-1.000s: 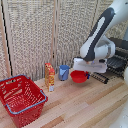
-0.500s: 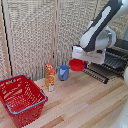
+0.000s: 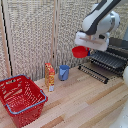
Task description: Extend the gripper towards the oven tray handle. Grasp the handle and carefully pull the tray out of the oven. Move the gripper above the red bowl. Grab the red bowl gently. Lift the bowl and place it onto the oven tray.
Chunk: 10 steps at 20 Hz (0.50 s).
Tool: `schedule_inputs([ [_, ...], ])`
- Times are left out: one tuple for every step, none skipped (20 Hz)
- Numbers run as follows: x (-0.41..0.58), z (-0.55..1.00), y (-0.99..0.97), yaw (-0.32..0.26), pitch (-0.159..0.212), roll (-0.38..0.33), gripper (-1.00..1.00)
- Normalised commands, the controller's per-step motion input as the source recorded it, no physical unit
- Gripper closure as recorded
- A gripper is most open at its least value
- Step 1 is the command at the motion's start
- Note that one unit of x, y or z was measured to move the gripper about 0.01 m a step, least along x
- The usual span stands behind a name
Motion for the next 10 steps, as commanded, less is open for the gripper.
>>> schedule_inputs([
  [0.111,0.52,-0.91,-0.016,0.097,0.077,1.00],
  [0.100,0.48,-0.91,-0.024,0.099,0.070,1.00],
  [0.109,0.42,-0.89,-0.033,0.089,0.063,1.00],
  [0.117,0.35,-0.88,-0.048,0.078,0.049,1.00],
  [0.114,0.31,-0.87,-0.060,0.074,0.040,1.00],
  [0.140,0.22,-0.86,-0.078,0.061,0.014,1.00],
  [0.186,0.14,-0.80,-0.120,0.028,0.000,1.00],
  [0.194,0.10,-0.76,-0.133,0.043,0.000,1.00],
  [0.226,0.05,-0.72,-0.155,0.033,0.000,1.00],
  [0.203,0.02,-0.67,-0.178,0.032,0.000,1.00],
])
